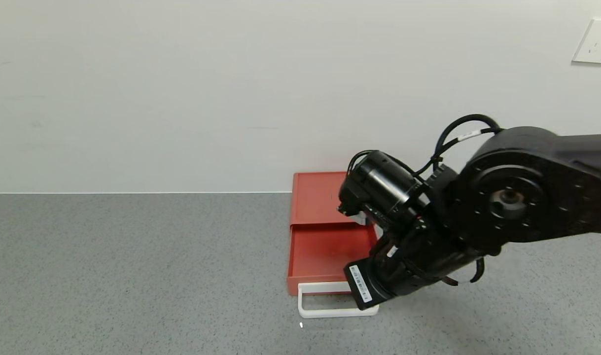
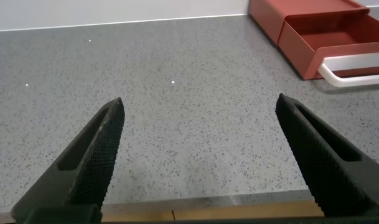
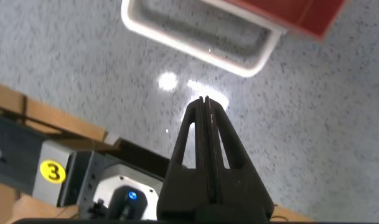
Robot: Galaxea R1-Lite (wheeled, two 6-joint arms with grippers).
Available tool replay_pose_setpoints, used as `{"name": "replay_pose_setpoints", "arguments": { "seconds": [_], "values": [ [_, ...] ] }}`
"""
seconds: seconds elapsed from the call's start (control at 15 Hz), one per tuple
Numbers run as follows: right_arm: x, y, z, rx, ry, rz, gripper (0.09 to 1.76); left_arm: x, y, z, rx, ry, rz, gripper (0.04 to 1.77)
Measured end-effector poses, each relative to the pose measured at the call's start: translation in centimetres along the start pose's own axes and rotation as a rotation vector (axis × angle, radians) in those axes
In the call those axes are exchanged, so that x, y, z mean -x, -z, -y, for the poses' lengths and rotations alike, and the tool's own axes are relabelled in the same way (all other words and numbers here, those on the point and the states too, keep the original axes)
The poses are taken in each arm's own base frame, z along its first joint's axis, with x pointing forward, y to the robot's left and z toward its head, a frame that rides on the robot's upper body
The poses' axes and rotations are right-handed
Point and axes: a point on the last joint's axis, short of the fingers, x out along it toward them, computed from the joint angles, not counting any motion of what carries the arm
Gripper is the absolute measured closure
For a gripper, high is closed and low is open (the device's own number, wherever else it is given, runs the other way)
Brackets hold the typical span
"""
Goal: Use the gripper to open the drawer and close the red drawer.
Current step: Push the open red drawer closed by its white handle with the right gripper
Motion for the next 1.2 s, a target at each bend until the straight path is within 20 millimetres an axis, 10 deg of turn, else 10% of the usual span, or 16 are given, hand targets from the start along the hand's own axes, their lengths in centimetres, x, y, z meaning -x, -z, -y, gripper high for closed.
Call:
{"name": "replay_pose_setpoints", "arguments": {
  "seconds": [0.67,1.2],
  "values": [
    [8.2,5.1,4.7,0.056,-0.122,0.199,1.73,0.0,0.0,0.0,0.000,0.000,0.003,0.06],
    [9.2,5.4,6.2,0.062,-0.170,0.237,1.73,0.0,0.0,0.0,0.000,0.000,0.003,0.06]
  ]
}}
